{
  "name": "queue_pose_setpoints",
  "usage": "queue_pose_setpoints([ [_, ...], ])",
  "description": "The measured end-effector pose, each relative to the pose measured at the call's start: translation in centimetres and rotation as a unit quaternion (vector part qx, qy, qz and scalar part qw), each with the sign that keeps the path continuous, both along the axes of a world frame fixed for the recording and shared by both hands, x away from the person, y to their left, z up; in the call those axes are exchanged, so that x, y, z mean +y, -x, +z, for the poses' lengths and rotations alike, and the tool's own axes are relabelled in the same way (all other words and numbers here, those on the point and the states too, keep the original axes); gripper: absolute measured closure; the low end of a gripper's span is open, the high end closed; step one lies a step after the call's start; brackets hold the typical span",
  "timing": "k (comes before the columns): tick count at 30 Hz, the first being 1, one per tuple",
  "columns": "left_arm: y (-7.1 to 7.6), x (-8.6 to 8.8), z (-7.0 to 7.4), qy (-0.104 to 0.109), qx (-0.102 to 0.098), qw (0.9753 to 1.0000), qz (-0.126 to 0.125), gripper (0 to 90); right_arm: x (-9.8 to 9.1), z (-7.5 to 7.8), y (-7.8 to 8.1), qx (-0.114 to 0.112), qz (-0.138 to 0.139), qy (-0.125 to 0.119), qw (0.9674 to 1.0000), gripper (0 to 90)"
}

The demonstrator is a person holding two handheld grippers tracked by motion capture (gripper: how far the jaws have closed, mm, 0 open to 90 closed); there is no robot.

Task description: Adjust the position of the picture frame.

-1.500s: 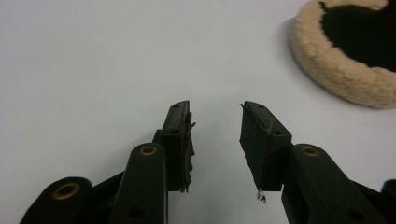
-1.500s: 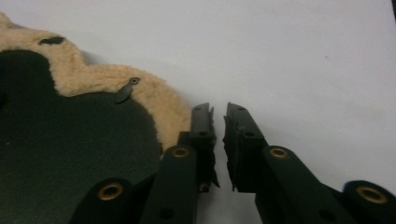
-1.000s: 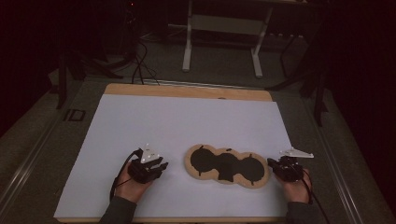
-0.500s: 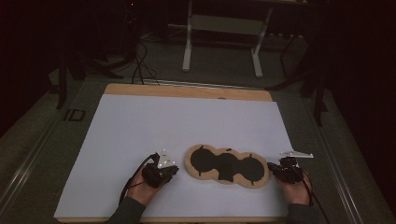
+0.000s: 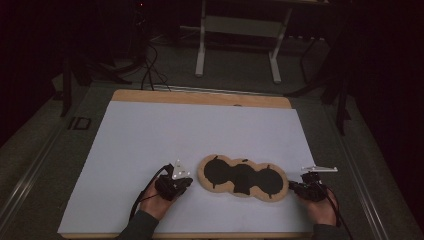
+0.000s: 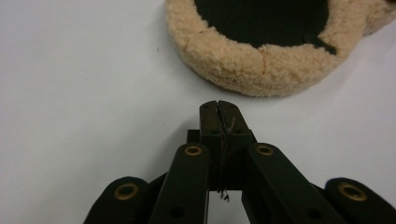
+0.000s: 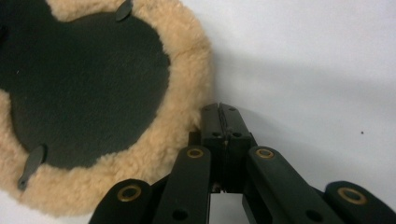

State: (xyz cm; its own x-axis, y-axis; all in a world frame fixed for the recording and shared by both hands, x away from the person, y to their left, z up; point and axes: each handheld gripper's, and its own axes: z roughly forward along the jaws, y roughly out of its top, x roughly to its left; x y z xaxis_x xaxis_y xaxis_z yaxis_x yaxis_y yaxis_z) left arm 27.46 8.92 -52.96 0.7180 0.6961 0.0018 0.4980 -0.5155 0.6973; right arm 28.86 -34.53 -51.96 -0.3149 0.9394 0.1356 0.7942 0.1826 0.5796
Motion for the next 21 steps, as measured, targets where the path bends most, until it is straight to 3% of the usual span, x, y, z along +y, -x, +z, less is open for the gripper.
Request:
queue_pose_setpoints([
  [21, 0.3, -1.6, -0.6, -0.004, 0.004, 0.9995, -0.031, 90.0, 1.0, 0.1, -0.2, -0.002, -0.020, 0.015, 0.9997, 90.0],
])
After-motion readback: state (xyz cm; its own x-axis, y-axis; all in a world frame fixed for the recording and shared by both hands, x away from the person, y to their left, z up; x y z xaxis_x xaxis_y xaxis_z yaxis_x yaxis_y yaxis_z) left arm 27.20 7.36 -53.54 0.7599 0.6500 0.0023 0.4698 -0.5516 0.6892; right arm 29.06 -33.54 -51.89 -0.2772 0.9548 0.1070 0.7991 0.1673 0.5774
